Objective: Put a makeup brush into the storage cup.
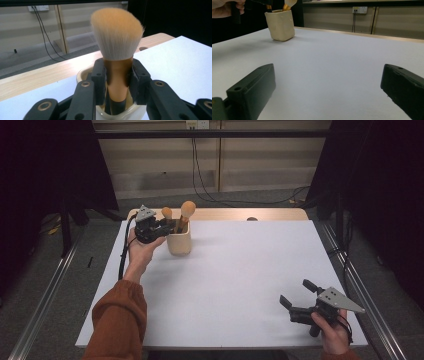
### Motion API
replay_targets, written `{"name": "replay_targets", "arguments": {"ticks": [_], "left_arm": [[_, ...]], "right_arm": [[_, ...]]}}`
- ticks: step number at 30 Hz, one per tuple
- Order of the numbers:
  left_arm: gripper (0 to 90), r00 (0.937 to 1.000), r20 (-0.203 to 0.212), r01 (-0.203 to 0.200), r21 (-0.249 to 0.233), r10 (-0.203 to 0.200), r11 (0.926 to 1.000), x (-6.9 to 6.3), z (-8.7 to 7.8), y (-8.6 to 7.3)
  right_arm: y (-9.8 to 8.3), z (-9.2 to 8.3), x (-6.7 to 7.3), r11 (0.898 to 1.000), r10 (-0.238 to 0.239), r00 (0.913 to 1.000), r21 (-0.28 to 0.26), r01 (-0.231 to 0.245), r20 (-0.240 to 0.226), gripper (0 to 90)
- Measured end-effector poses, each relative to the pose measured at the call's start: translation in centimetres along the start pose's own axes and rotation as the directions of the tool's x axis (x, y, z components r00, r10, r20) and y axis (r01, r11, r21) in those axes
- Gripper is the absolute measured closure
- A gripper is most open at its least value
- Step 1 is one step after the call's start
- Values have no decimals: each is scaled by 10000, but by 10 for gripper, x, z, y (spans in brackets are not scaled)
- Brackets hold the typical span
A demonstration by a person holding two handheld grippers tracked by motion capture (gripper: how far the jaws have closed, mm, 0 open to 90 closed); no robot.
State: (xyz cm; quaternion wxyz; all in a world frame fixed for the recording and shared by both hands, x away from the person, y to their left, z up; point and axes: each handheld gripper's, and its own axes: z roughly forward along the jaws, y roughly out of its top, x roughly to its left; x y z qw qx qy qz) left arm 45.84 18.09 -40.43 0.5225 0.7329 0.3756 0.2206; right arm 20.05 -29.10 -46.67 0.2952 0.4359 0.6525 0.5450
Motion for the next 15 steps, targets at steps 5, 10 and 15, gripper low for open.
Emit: {"name": "replay_targets", "arguments": {"ticks": [5, 10, 15], "left_arm": [[692, 10000, 39, 32, 98, -33, 9999, 0, 0, -2], [660, 10000, 28, 2, 46, -2, 10000, -1, 0, -2], [594, 9999, -5, 137, 91, -137, 9999, 0, -1, -4]], "right_arm": [[0, 0, 0, 10000, 24, 10000, 1, -24, -6, 0], [0, 1, 0, 10000, 42, 10000, 37, -41, -51, 0], [-1, 1, 0, 10000, 47, 9999, 59, -47, -98, 0]]}}
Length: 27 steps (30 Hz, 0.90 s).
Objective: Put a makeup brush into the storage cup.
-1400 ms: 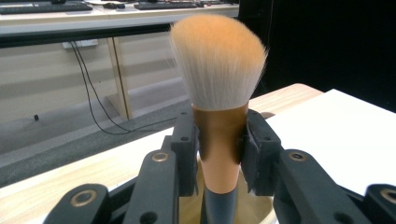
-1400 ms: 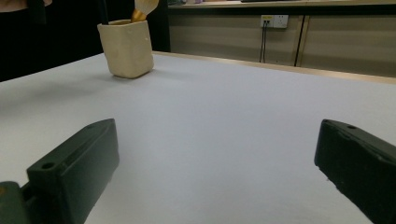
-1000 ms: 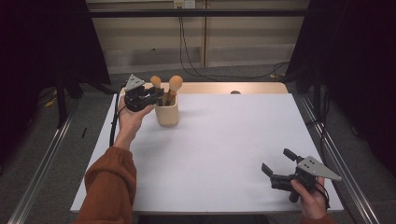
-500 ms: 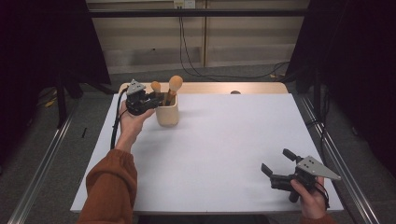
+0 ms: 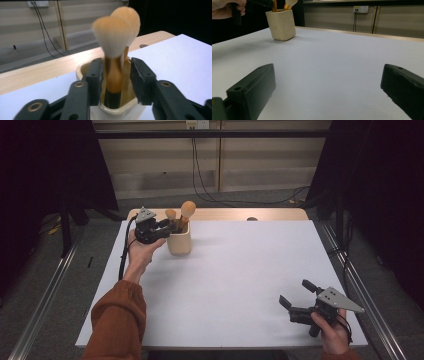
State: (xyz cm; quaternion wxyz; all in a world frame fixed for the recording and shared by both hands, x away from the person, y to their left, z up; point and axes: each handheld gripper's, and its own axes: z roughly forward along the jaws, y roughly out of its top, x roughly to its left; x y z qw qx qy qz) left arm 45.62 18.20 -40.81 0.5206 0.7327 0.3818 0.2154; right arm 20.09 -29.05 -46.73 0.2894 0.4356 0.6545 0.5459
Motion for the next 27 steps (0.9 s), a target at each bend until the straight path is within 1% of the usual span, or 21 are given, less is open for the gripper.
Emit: {"name": "replay_targets", "arguments": {"ticks": [1, 3, 5, 8, 13, 15, 16, 18, 19, 20, 21, 22, 24, 26, 27], "left_arm": [[555, 10000, -85, 36, 17, -35, 10000, 0, 0, -1], [505, 10000, -73, 59, 37, -59, 10000, 1, 0, -1], [428, 9997, -230, -90, 101, 93, 9999, 0, -1, -2], [359, 9996, -220, -179, -47, 178, 9998, -2, -1, -2], [237, 9997, -128, -218, -119, 217, 9997, -4, -3, -1], [198, 9998, -112, -149, -197, 147, 9997, -5, -4, -1], [170, 10000, -25, -36, -224, 36, 9997, -5, -4, -1], [127, 9999, -133, -43, -236, 40, 9997, -5, -6, -1], [97, 9998, -180, 14, -248, -19, 9997, -5, -6, -1], [84, 9997, -97, 218, -358, -221, 9991, -5, -7, -1], [67, 9995, 5, 301, -441, -301, 9986, -5, -8, -1], [43, 9997, 90, 217, -428, -214, 9988, -5, -9, -2], [31, 9997, 218, 63, -437, -53, 9990, -6, -11, -2], [31, 9998, 189, 19, -460, -10, 9989, -8, -13, -1], [30, 9998, 182, -111, -456, 119, 9989, -9, -15, -1]], "right_arm": [[0, 0, 0, 10000, -19, 10000, -4, 19, 3, 0], [0, 0, 0, 10000, -16, 10000, -10, 16, -7, 0], [0, 0, 0, 10000, -15, 10000, -6, 15, -1, 0], [0, 1, 0, 10000, 51, 10000, -21, -51, 23, 0], [0, 1, 0, 10000, 13, 10000, -32, -13, 4, 0], [-1, 1, -1, 10000, -7, 10000, -16, 7, -7, 0], [-1, 1, -1, 10000, -5, 10000, -24, 4, -8, 0], [-1, 1, -2, 10000, -12, 10000, -28, 12, 3, 0], [-2, 1, -3, 10000, 5, 10000, -17, -5, 11, 0], [-2, 0, -3, 10000, 37, 10000, -24, -37, 23, 0], [-2, 0, -3, 10000, 12, 10000, -30, -12, 36, 0], [-2, -1, -4, 10000, 32, 10000, -41, -32, 41, 0], [-2, -2, -4, 10000, 17, 10000, -67, -17, 62, 0], [-2, -2, -3, 10000, 14, 10000, -64, -14, 69, 0], [-2, -2, -3, 10000, 10, 10000, -54, -10, 60, 0]]}}
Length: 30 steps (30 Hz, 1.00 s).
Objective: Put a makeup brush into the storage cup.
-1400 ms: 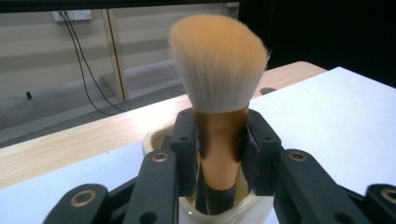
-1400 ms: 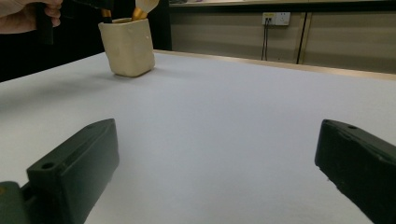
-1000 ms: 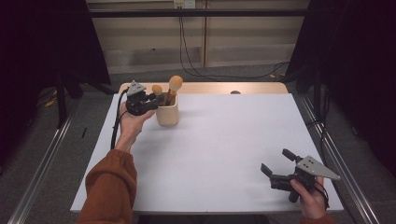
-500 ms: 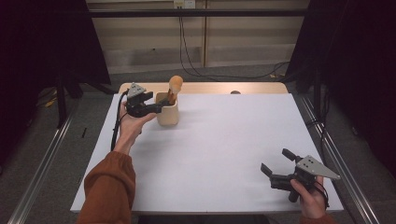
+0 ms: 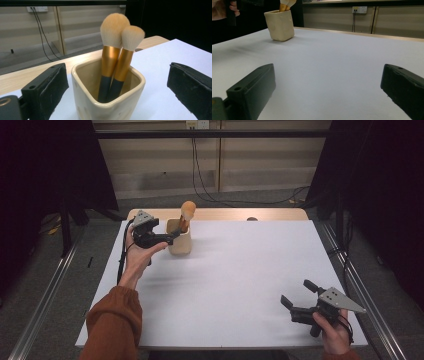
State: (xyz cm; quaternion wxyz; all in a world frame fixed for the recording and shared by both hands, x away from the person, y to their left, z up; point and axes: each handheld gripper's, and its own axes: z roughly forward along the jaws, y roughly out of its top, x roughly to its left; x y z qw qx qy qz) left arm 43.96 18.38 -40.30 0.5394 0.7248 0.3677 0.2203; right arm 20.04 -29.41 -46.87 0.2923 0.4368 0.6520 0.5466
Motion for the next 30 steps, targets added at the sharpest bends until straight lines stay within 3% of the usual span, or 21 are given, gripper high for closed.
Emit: {"name": "replay_targets", "arguments": {"ticks": [8, 23, 30], "left_arm": [[22, 9999, -132, -14, 127, 16, 9999, -2, -11, -2], [18, 9993, 287, -210, -448, 223, 9988, -7, -49, -3], [19, 9999, 135, -47, -304, 51, 9995, -9, -58, -9]], "right_arm": [[0, -2, 1, 10000, 34, 9999, -19, -34, 103, 0], [2, -2, 5, 10000, -53, 9999, -45, 54, 143, 0], [1, -2, 5, 10000, -28, 9999, -76, 29, 137, 0]]}}
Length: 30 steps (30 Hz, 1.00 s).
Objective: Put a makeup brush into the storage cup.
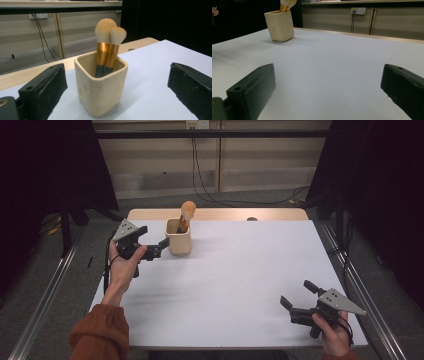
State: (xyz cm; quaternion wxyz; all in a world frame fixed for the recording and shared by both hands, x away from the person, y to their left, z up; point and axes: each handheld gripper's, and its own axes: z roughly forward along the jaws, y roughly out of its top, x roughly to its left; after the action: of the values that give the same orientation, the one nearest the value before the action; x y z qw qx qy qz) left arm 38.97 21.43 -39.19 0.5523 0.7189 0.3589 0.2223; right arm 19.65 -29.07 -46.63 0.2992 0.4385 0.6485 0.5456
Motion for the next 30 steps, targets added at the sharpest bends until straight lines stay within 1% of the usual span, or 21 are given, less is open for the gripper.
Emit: {"name": "replay_targets", "arguments": {"ticks": [2, 4, 5, 6, 8, 9, 12, 14, 16, 17, 19, 20, 22, 23, 24, 25, 27, 29, 30], "left_arm": [[19, 10000, -61, 36, 89, -36, 10000, -2, -1, -4], [24, 9998, -7, 185, 115, -185, 9998, -4, -3, -8], [27, 9998, 38, 181, 151, -182, 9997, -5, -5, -10], [30, 9999, -17, 162, 198, -162, 9997, -6, -6, -12], [31, 9991, -16, 423, 79, -423, 9991, -7, -9, -18], [31, 9990, 24, 443, 133, -443, 9989, -8, -11, -21], [31, 9991, 26, 424, 142, -424, 9990, -8, -15, -27], [30, 9996, -17, 291, 229, -291, 9993, -10, -18, -28], [29, 9998, -155, 119, 210, -116, 9997, -12, -21, -30], [25, 9998, -186, 96, 246, -91, 9997, -13, -22, -31], [23, 9998, -50, 199, 263, -198, 9995, -14, -24, -33], [23, 9998, -18, 180, 261, -180, 9995, -15, -26, -34], [23, 9999, -133, 87, 361, -82, 9993, -18, -29, -37], [24, 9995, -262, 176, 370, -167, 9992, -20, -32, -38], [29, 9992, -292, 276, 250, -269, 9993, -22, -35, -39], [32, 9992, -285, 278, 245, -271, 9993, -23, -38, -40], [32, 9991, -346, 240, 138, -235, 9996, -27, -43, -44], [32, 9997, -182, 191, 108, -189, 9998, -29, -47, -47], [34, 9998, -178, 77, 164, -74, 9998, -31, -49, -48]], "right_arm": [[0, 0, 0, 10000, -9, 10000, 0, 9, -1, 0], [0, 0, 0, 10000, -29, 10000, 4, 29, -15, 0], [0, 0, 1, 10000, -12, 10000, -6, 12, -12, 0], [0, 0, 1, 10000, -21, 10000, -8, 21, -16, 0], [0, 0, 1, 10000, -25, 10000, -11, 25, -7, 0], [0, 0, 1, 10000, -25, 10000, -12, 25, -1, 0], [0, 0, 0, 10000, -46, 10000, 10, 46, 22, 0], [0, 0, 0, 10000, -46, 10000, 10, 46, 20, 0], [0, 0, 1, 10000, -23, 10000, -4, 23, 16, 0], [0, -1, 1, 10000, -32, 10000, -4, 32, 20, 0], [0, -1, 0, 10000, -45, 10000, 16, 45, 21, 0], [0, -1, 0, 10000, -89, 10000, 13, 89, 23, 0], [0, -1, 0, 10000, -44, 10000, -5, 44, 19, 0], [0, -1, 0, 10000, -68, 10000, 18, 68, 29, 0], [0, -1, 0, 10000, -65, 10000, 9, 65, 36, 0], [0, -1, 0, 10000, -55, 10000, 8, 55, 29, 0], [0, -1, 0, 10000, -64, 10000, 10, 64, 39, 0], [0, -2, 0, 10000, -59, 10000, -10, 59, 46, 0], [0, -2, 0, 10000, -88, 10000, -4, 88, 38, 0]]}}
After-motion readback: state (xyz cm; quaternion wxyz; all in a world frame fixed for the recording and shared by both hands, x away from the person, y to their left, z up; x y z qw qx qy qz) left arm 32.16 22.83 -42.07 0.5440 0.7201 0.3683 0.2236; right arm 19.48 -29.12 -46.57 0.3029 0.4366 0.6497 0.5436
